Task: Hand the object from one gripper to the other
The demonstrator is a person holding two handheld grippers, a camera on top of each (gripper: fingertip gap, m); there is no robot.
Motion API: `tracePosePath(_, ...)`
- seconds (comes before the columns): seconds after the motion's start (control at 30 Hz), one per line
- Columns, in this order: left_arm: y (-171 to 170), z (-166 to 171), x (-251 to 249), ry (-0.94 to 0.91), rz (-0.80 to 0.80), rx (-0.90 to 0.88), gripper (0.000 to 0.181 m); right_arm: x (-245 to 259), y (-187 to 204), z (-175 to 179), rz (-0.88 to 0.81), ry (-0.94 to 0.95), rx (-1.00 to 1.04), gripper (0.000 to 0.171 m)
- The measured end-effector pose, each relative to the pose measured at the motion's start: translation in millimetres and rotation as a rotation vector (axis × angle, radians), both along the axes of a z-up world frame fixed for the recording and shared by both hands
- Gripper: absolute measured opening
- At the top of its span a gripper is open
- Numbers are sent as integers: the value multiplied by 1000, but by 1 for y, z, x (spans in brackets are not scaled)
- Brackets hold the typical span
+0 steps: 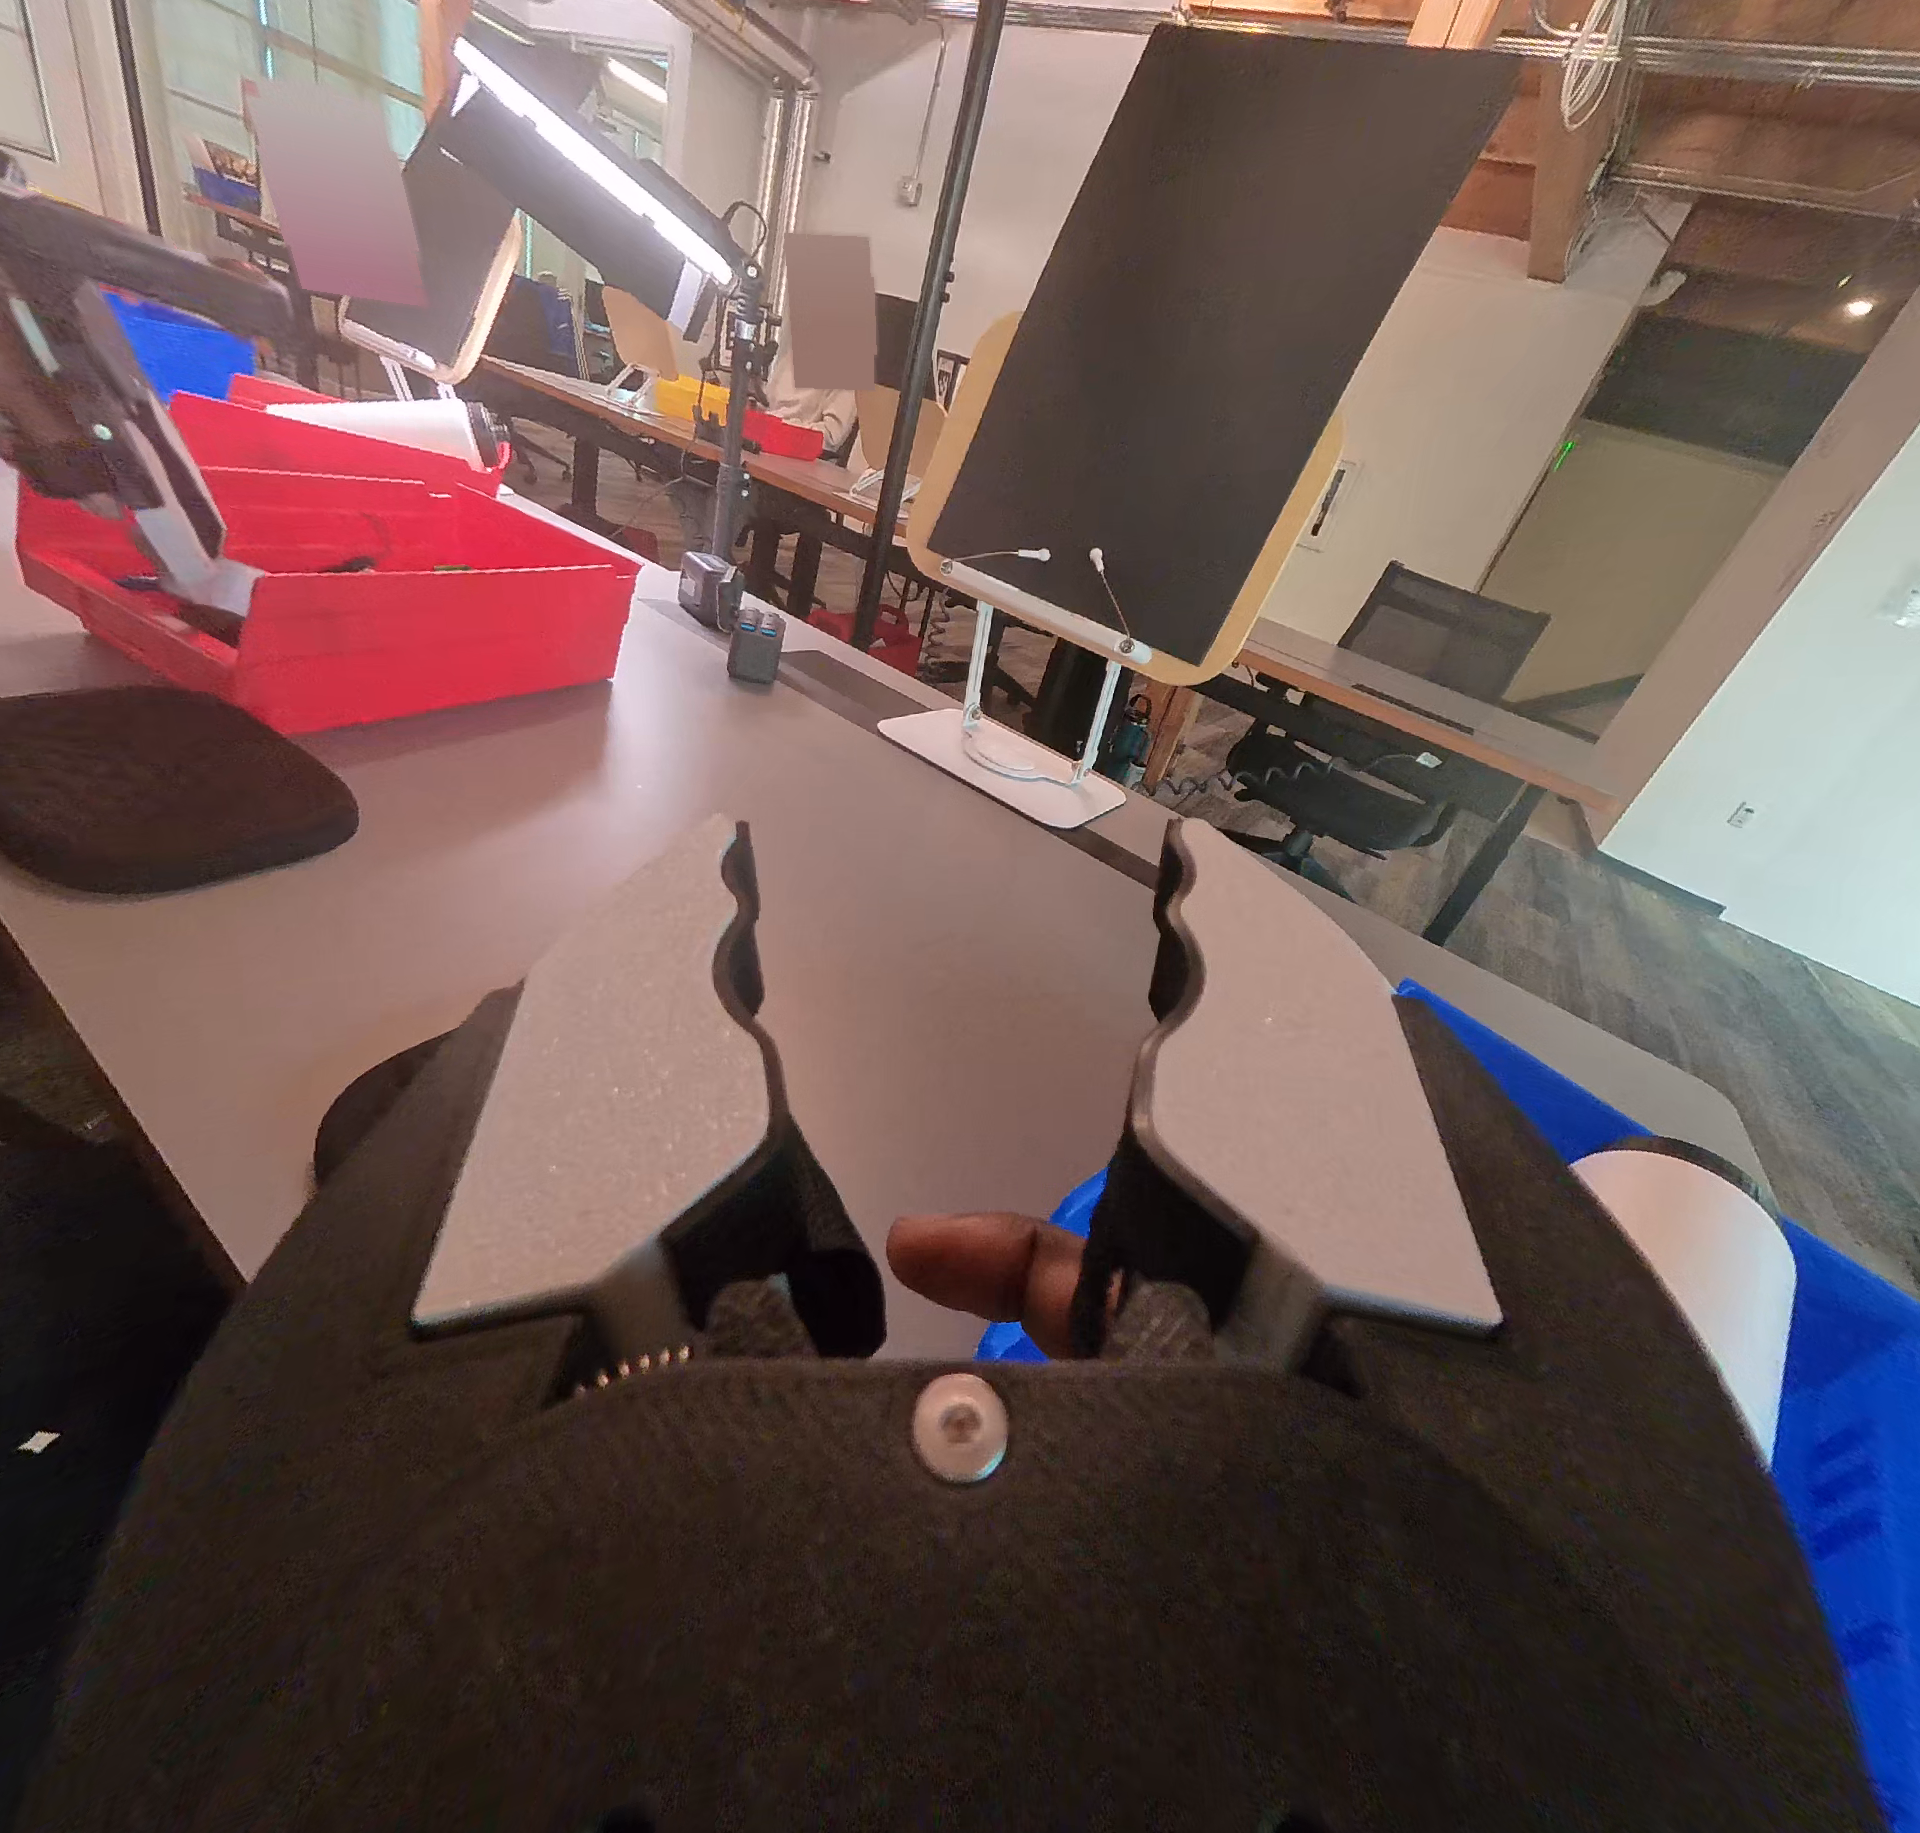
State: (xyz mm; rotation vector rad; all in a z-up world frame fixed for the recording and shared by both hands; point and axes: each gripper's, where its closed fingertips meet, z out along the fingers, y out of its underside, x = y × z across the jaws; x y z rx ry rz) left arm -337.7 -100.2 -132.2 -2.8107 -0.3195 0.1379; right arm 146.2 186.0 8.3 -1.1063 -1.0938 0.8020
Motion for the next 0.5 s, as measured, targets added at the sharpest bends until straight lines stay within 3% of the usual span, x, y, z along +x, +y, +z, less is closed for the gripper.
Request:
tracePosePath(0.03, -5, 5, 1, 22, 6, 3, 37, 0, 0, 0, -1, -3, 3, 74)
tracePosePath(0.07, -6, 8, 3, 38, 20, 35, 12, -1, -1, 0, -1, -6, 7, 74)
tracePosePath(0.13, -7, 6, 20, -9, -33, 77, 21, -1, -2, -1, -1, -13, 15, 75)
tracePosePath(0.23, -20, -5, 22, 70, -81, 73, 31, 0, -3, 0, -3, -16, 21, 75)
tracePosePath(0.33, -13, 7, 38, 199, -267, 244, 38, 2, -3, 1, -5, -11, 24, 75)
tracePosePath(0.43, -9, 30, 57, 445, -472, 431, 67, 2, -3, 2, -2, -6, 25, 74)
tracePosePath(0.5, -7, 40, 69, 585, -526, 530, 84, 0, -5, 1, 7, -11, 26, 73)
